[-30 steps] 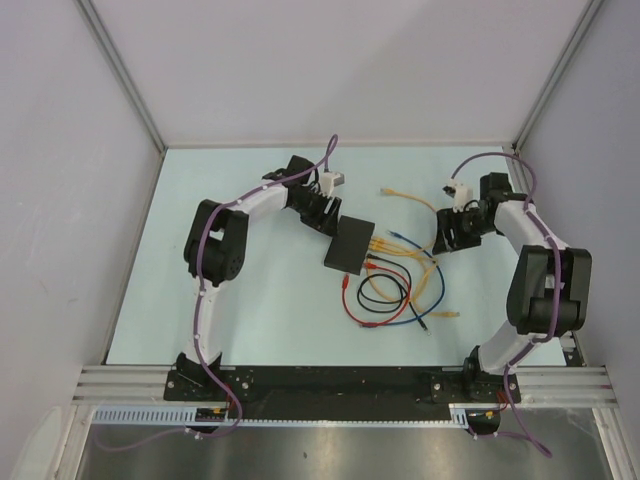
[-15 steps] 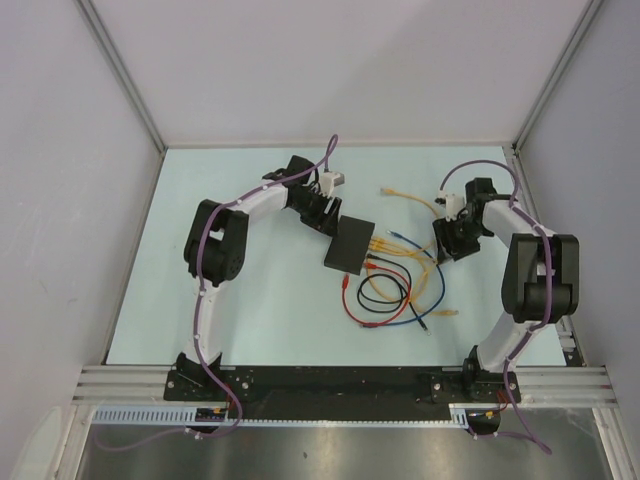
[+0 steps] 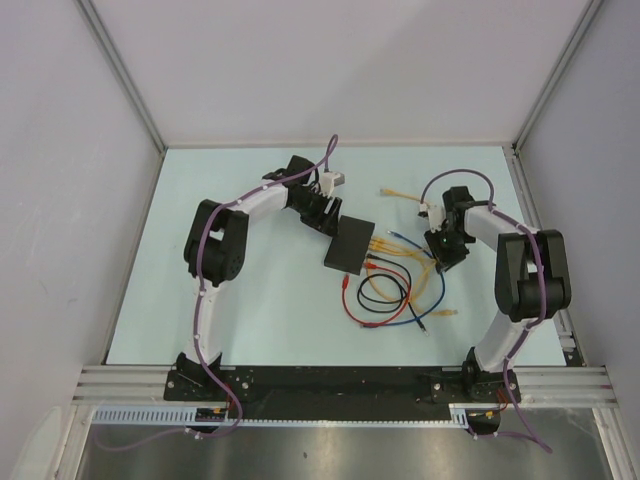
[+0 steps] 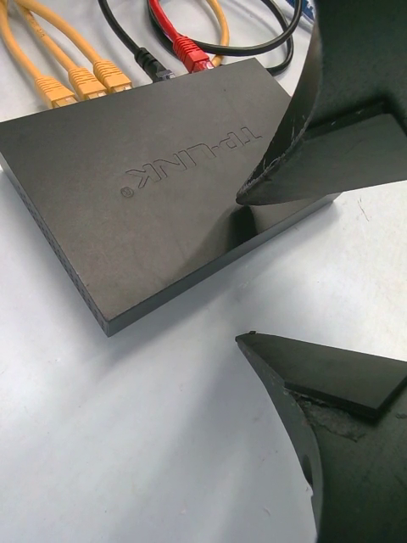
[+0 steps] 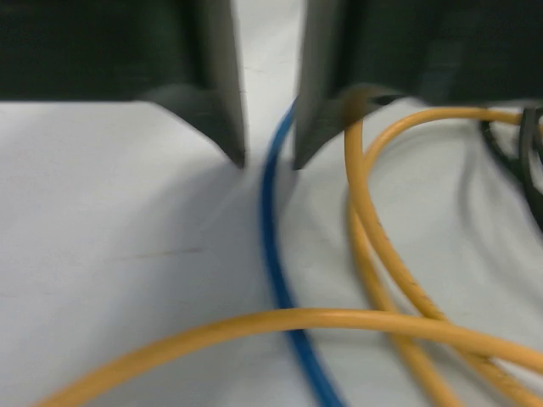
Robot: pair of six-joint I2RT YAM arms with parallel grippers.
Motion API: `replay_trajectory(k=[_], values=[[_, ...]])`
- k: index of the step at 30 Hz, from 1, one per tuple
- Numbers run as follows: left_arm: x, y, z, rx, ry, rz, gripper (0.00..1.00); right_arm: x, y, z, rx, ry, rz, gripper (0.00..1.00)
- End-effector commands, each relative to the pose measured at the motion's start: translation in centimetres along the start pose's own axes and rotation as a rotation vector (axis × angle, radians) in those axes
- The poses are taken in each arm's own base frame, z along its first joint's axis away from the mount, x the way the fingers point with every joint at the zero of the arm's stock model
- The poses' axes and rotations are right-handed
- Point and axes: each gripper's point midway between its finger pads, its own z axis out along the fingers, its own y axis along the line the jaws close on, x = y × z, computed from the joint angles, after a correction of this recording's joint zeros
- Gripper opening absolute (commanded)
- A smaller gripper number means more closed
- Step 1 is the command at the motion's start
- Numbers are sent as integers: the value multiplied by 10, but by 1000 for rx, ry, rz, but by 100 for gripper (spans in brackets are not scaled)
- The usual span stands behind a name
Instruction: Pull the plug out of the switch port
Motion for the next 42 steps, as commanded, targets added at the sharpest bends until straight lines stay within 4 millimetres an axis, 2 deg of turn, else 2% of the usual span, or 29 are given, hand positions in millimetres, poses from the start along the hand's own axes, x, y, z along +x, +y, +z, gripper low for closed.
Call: replay_trajectory(k=[1, 2, 3, 5, 8, 9, 11, 15, 18, 20, 21, 22, 23, 24, 25, 27, 28, 29, 30, 32, 33, 35, 36, 37, 38, 40, 41, 42], values=[[0, 1, -10, -43, 2, -7, 69, 14, -34, 13, 142, 58, 43, 22], [0, 0, -11, -44, 2, -5, 69, 16, -38, 13, 144, 67, 36, 17], [1, 1, -11, -44, 3, -5, 69, 21, -44, 11, 143, 78, 18, 7], [1, 0, -11, -45, 3, -4, 69, 29, -55, 5, 162, 122, -8, 1], [1, 1, -11, -41, 2, -8, 69, 40, -76, 7, 146, 191, -23, 0], [1, 0, -11, -42, 1, -11, 69, 30, -94, 0, 173, 152, 19, 0], [0, 1, -10, -38, 0, -12, 69, 20, -116, -7, 247, 122, 34, 0], [0, 1, -9, -37, 2, -14, 69, 7, -152, -23, 408, 112, 3, 0], [0, 1, -9, -37, 0, -14, 69, 1, -164, -25, 424, 87, 65, 0], [-4, -1, -11, -36, -8, -9, 69, 1, -162, -22, 399, 87, 130, 0], [-7, -2, -14, -36, -14, -6, 69, -3, -163, -25, 406, 74, 144, 1], [-10, -4, -16, -35, -22, -1, 70, -18, -161, -31, 381, 20, 166, 11], [-15, -6, -21, -37, -36, 8, 69, -29, -159, -38, 372, -20, 189, 36], [-18, -8, -24, -36, -44, 13, 69, -41, -156, -43, 338, -62, 209, 44], [-20, -10, -27, -35, -51, 18, 69, -72, -149, -60, 268, -156, 217, 48], [-28, -17, -36, -22, -75, 33, 69, -104, -138, -74, 176, -248, 234, 53], [-30, -20, -39, -17, -82, 39, 69, -125, -119, -81, 58, -325, 206, 54], [-32, -22, -42, -13, -89, 42, 69, -150, -111, -93, 15, -398, 166, 54], [-36, -28, -48, -1, -104, 52, 69, -163, -99, -98, -41, -436, 134, 54], [-37, -33, -53, 9, -110, 59, 67, -191, -61, -106, -195, -509, 22, 54], [-40, -38, -58, 21, -121, 67, 66, -196, -49, -93, -253, -496, -6, 54], [-41, -43, -61, 40, -125, 86, 62, -205, -16, -85, -344, -474, -72, 54], [-40, -49, -63, 65, -124, 95, 60, -205, -3, -64, -383, -432, -91, 54], [-40, -51, -64, 78, -122, 116, 54, -204, 8, -58, -426, -412, -103, 53], [-37, -52, -63, 92, -113, 119, 43, -203, 16, -50, -451, -393, -113, 53], [-30, -55, -59, 126, -80, 109, 32, -200, 38, -30, -515, -355, -150, 54], [-27, -55, -57, 134, -68, 101, 20, -200, 44, -26, -536, -347, -165, 54], [-22, -54, -55, 137, -51, 88, 15, -200, 50, -23, -557, -339, -174, 55]])
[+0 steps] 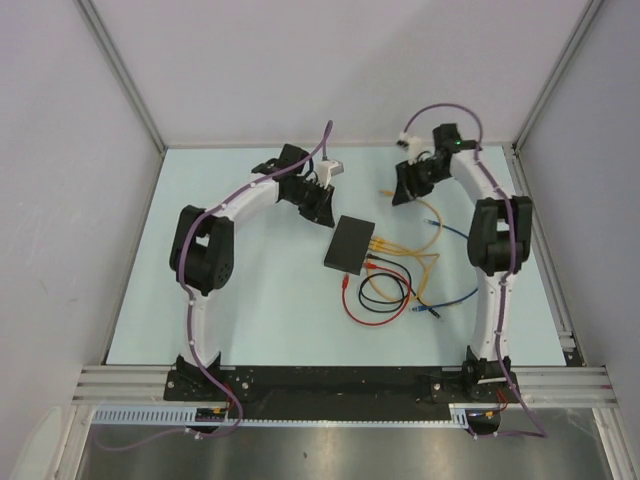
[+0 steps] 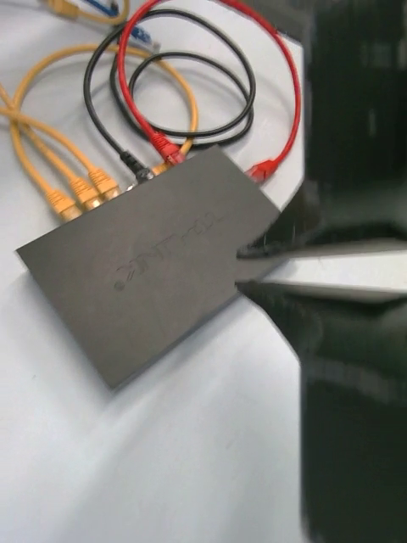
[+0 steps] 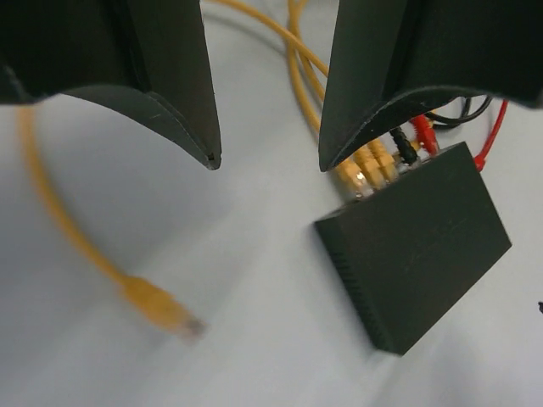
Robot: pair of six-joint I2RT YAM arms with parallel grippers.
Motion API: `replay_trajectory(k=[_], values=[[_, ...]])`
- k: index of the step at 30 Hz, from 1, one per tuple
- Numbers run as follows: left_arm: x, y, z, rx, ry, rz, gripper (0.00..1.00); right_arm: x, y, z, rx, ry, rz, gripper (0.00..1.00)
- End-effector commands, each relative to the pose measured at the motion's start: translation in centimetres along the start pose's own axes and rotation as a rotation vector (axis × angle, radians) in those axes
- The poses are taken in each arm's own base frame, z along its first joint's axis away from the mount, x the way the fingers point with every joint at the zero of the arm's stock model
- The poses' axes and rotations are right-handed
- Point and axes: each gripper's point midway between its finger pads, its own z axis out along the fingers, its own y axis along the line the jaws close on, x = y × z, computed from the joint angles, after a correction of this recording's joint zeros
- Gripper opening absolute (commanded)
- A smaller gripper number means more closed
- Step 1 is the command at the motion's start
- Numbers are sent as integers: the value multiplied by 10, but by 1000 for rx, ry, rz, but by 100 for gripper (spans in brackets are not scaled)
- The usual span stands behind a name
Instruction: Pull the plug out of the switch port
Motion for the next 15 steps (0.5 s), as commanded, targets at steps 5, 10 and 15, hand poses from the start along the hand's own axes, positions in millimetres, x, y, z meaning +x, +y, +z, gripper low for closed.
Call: replay_trajectory(k=[5, 10, 15], values=[[17, -15, 3, 100, 47, -16, 0, 39, 40, 49, -311, 85, 46, 58], [28, -7, 16, 59, 90, 5, 0, 41, 48, 54, -389, 81, 70, 59], [35, -12, 31, 84, 121, 8, 0, 63, 66, 64, -464, 129, 103, 57]])
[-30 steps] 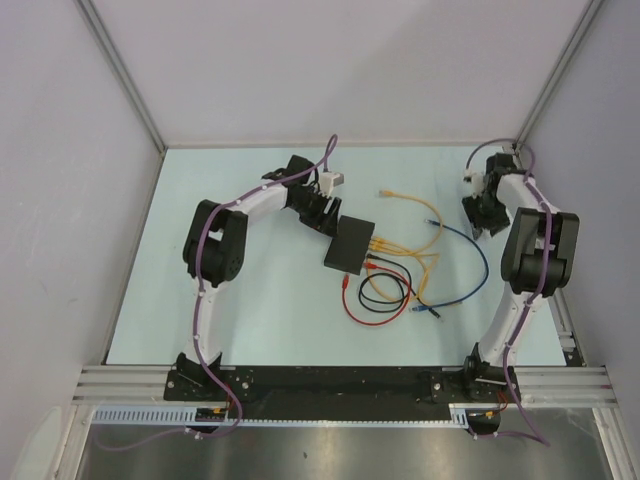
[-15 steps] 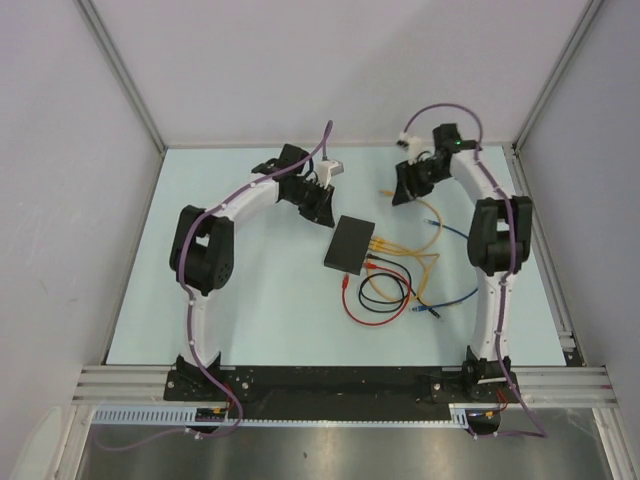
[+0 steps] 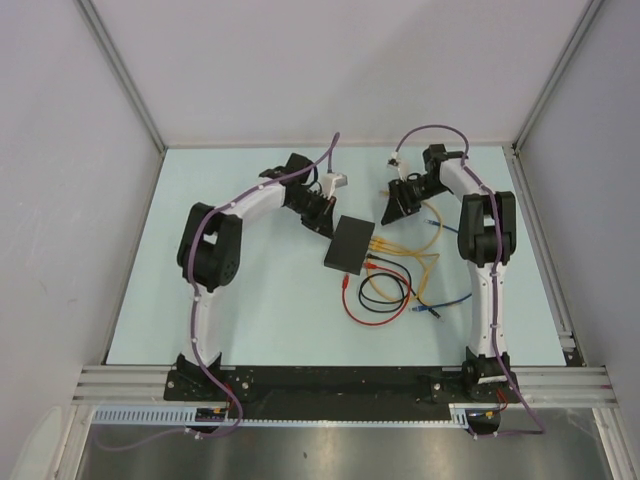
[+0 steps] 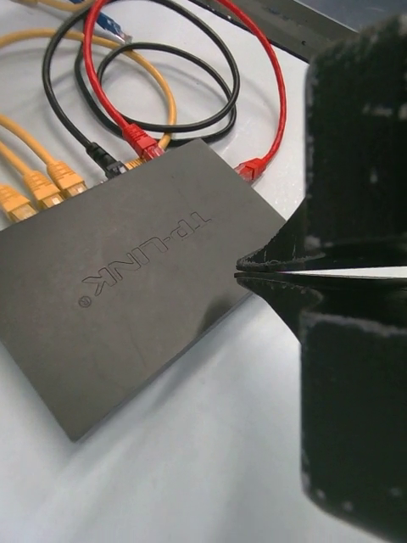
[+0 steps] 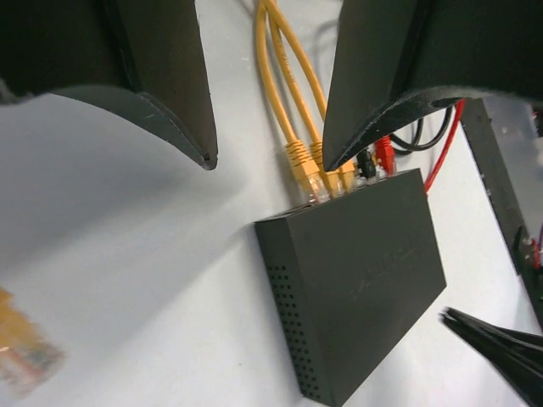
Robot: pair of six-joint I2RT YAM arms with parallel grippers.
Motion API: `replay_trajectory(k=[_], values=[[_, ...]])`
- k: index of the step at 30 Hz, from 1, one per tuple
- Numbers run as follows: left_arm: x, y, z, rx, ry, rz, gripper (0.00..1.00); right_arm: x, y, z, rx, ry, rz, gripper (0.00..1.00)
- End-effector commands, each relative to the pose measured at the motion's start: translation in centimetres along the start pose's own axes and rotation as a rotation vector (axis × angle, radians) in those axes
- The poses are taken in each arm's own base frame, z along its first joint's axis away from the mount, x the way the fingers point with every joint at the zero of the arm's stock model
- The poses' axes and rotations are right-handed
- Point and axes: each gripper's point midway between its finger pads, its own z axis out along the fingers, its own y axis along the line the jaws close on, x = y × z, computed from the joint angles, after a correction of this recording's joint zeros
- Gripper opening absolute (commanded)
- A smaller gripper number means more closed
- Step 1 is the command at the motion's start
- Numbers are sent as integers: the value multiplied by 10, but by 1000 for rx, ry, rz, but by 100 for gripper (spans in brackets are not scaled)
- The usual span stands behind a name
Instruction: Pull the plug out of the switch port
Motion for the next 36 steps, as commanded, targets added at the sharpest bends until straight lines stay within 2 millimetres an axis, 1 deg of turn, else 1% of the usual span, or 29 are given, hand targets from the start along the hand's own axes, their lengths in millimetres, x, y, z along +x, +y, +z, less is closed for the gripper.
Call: replay_trajectory(k=[1, 3, 5, 10, 12, 13, 16, 22, 28, 31, 33, 36], values=[[4, -7, 16, 27, 34, 38, 0, 15, 23, 17, -118, 32, 26, 56], [4, -5, 19, 22, 38, 40, 0, 25, 27, 25, -139, 61, 41, 55], [8, -2, 23, 11, 49, 29, 0, 28, 29, 30, -148, 67, 48, 55], [12, 12, 29, -50, 67, 19, 1, 26, 26, 42, -152, 69, 62, 51], [13, 12, 31, -56, 73, 19, 0, 26, 26, 46, -155, 74, 63, 48], [14, 13, 31, -60, 75, 20, 1, 28, 24, 48, -156, 77, 68, 45], [14, 12, 31, -61, 75, 24, 0, 31, 25, 51, -162, 87, 75, 42], [14, 14, 32, -69, 79, 26, 0, 33, 23, 52, -168, 90, 88, 40], [14, 13, 31, -69, 78, 27, 0, 36, 15, 49, -146, 94, 98, 39], [15, 14, 32, -69, 80, 25, 0, 39, 11, 48, -127, 104, 114, 41], [15, 14, 32, -69, 80, 25, 0, 42, 4, 49, -92, 117, 116, 43], [14, 13, 31, -69, 78, 27, 0, 45, -3, 49, -55, 135, 114, 41]])
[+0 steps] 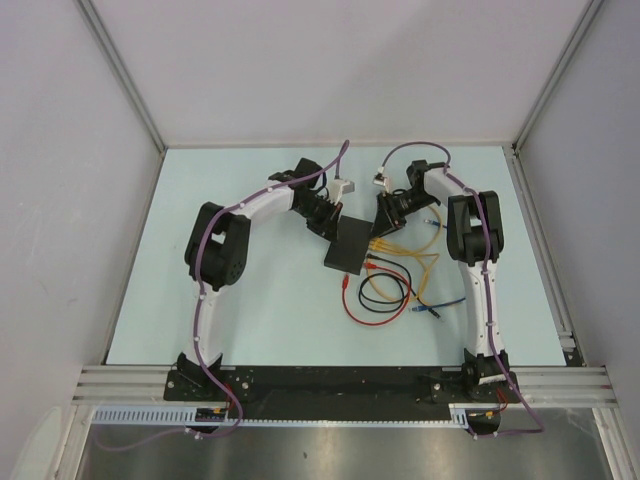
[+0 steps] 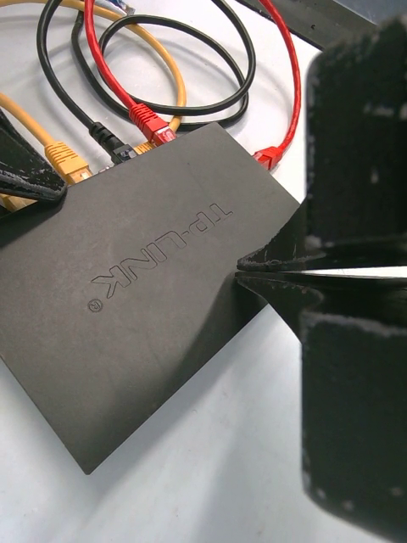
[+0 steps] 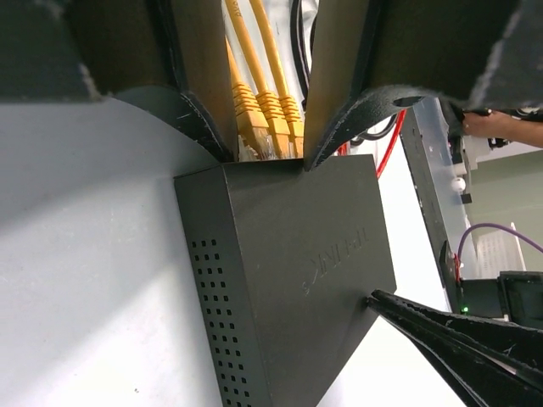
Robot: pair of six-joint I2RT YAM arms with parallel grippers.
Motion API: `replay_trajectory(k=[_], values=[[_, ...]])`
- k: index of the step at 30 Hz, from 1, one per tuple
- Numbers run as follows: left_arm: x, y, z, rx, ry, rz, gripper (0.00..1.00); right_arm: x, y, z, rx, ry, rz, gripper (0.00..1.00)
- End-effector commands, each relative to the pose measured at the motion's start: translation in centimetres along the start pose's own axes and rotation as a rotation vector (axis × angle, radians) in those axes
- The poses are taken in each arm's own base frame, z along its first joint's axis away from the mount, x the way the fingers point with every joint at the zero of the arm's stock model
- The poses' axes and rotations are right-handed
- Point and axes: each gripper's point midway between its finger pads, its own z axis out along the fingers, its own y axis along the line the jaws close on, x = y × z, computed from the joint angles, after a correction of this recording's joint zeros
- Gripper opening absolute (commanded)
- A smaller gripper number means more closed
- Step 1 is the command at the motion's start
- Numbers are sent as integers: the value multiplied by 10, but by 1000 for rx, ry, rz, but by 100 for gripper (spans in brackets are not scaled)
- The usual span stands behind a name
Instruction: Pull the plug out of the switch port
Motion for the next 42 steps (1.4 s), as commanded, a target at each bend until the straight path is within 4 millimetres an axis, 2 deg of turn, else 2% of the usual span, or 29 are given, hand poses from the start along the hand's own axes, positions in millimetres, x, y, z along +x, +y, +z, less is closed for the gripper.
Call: replay_trajectory(k=[1, 9, 12, 23, 30, 37, 38, 42], values=[[2, 11, 7, -46, 20, 19, 1, 12, -37, 1, 139, 63, -6, 40], [4, 11, 8, -50, 25, 24, 1, 19, -42, -3, 133, 62, 20, 36], [3, 10, 8, -49, 25, 26, 1, 18, -39, -6, 89, 36, 44, 42], [5, 10, 9, -53, 30, 29, 1, 23, -42, -8, 91, 53, 25, 41], [5, 10, 9, -53, 30, 31, 1, 24, -41, 3, 109, 91, 19, 40], [6, 11, 10, -55, 32, 32, 1, 26, -48, 10, 164, 125, 26, 37], [6, 11, 10, -58, 32, 31, 1, 32, -45, 13, 161, 155, 39, 36], [6, 11, 10, -57, 32, 32, 1, 31, -48, 17, 171, 173, 29, 31]])
